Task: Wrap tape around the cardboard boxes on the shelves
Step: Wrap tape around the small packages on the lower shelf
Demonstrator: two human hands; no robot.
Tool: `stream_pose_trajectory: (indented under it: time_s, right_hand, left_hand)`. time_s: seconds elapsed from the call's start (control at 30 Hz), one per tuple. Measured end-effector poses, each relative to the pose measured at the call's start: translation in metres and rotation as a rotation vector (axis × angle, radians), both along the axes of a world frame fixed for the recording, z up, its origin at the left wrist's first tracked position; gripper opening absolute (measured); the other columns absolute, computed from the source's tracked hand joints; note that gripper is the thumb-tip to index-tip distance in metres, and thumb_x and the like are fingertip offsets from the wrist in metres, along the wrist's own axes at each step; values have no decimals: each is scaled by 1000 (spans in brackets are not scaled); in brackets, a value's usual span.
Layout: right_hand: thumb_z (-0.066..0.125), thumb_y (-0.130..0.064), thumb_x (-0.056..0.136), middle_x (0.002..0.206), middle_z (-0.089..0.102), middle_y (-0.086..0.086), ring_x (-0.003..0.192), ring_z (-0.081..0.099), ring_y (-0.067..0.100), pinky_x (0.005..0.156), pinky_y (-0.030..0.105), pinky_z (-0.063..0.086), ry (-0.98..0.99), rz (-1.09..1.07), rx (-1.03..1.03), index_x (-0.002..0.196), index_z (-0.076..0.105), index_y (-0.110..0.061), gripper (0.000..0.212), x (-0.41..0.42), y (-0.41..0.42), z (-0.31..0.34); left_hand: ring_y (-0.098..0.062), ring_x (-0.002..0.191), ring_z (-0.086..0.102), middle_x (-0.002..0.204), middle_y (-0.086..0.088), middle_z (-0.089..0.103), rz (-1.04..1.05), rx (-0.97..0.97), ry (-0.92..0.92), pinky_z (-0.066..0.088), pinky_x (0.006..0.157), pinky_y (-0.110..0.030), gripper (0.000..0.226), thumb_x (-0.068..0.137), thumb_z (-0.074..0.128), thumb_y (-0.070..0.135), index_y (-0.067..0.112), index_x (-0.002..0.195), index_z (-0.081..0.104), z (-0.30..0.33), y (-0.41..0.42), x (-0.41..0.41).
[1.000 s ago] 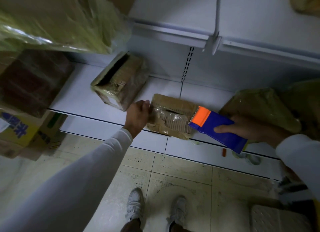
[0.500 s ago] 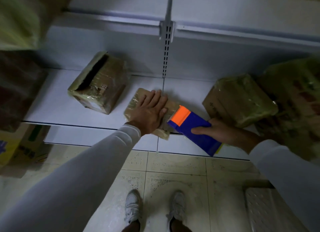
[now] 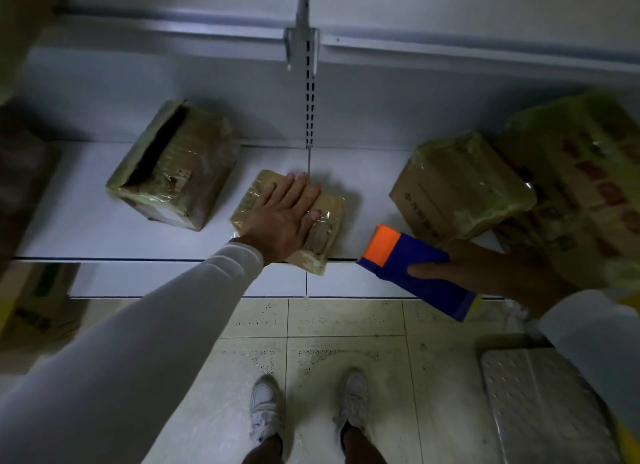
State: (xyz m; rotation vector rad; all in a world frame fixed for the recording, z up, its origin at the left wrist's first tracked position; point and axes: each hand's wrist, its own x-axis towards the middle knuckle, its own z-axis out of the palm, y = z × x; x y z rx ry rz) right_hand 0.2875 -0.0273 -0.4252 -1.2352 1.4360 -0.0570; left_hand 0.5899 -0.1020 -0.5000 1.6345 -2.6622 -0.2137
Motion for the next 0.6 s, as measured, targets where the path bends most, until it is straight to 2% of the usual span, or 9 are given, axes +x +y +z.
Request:
stream_pose_trajectory:
  time_s: [0.03, 0.1, 0.2, 0.27, 0.37, 0.43, 0.5, 0.53, 0.6]
  right_hand:
    - [75, -56, 73, 91, 73, 16, 83, 70, 31, 76, 38, 51, 24, -13, -16, 95, 67, -2, 59, 6, -1, -2]
    - [73, -54, 76, 80, 69, 21, 73, 68, 33, 68, 35, 48, 118, -44, -43, 85, 65, 3, 58, 21, -2, -14]
    - [72, -55, 77, 59, 55, 11, 57, 58, 25, 60, 31, 40, 226, -67, -62, 61, 52, -9, 52, 47, -4, -27]
    - [68, -53, 81, 59, 53, 4, 57, 55, 21, 60, 27, 38, 339, -25, -120, 63, 49, -14, 47, 61, -4, -30]
    - [59, -53, 87, 75, 56, 1, 73, 59, 20, 69, 28, 45, 611, 125, -171, 86, 47, -18, 37, 69, 10, -36]
    - [58, -56, 86, 76, 58, 0, 73, 61, 18, 67, 26, 47, 623, 75, -109, 86, 51, -17, 40, 66, 23, -45]
    - [58, -60, 86, 66, 54, -1, 60, 56, 14, 55, 23, 40, 585, 17, -101, 73, 48, -16, 46, 64, 35, -50]
    - [57, -60, 86, 62, 52, -2, 56, 52, 12, 50, 23, 37, 553, -4, -101, 69, 46, -16, 48, 64, 40, -50]
    - [59, -60, 86, 61, 52, -2, 54, 51, 11, 49, 22, 36, 485, -38, -113, 66, 46, -17, 49, 64, 46, -51]
  left_hand:
    - [-25, 148, 7, 160, -6, 11, -2, -7, 3, 4, 117, -42, 68, 92, -1, 53, 25, 152, 15, 1, 1, -1]
    - [-29, 147, 12, 159, -10, 15, -24, -37, 16, 6, 117, -46, 63, 95, 4, 50, 27, 151, 22, 2, 5, -1]
    - [-33, 143, 25, 154, -16, 28, -71, -79, 32, 9, 116, -46, 58, 99, 12, 44, 22, 147, 35, 1, 9, -3]
    - [-33, 141, 30, 151, -16, 35, -71, -79, 23, 14, 116, -46, 57, 98, 14, 41, 19, 145, 39, 2, 7, -6]
    - [-31, 140, 32, 150, -15, 36, -71, -57, 1, 19, 115, -44, 60, 96, 12, 42, 19, 144, 41, 4, 4, -6]
    - [-30, 142, 28, 152, -13, 34, -55, -47, -24, 16, 116, -42, 66, 91, 8, 45, 22, 144, 38, 9, 2, -9]
    - [-27, 144, 22, 155, -13, 28, 8, 27, -28, 14, 118, -40, 74, 85, 1, 51, 23, 146, 34, 21, 4, -20]
    - [-27, 145, 19, 155, -15, 25, 58, 80, -12, 13, 118, -41, 76, 85, 2, 55, 21, 146, 33, 27, 4, -29]
    - [-31, 146, 11, 157, -19, 16, 167, 162, -4, 12, 118, -45, 74, 90, 16, 63, 16, 147, 27, 32, 6, -49]
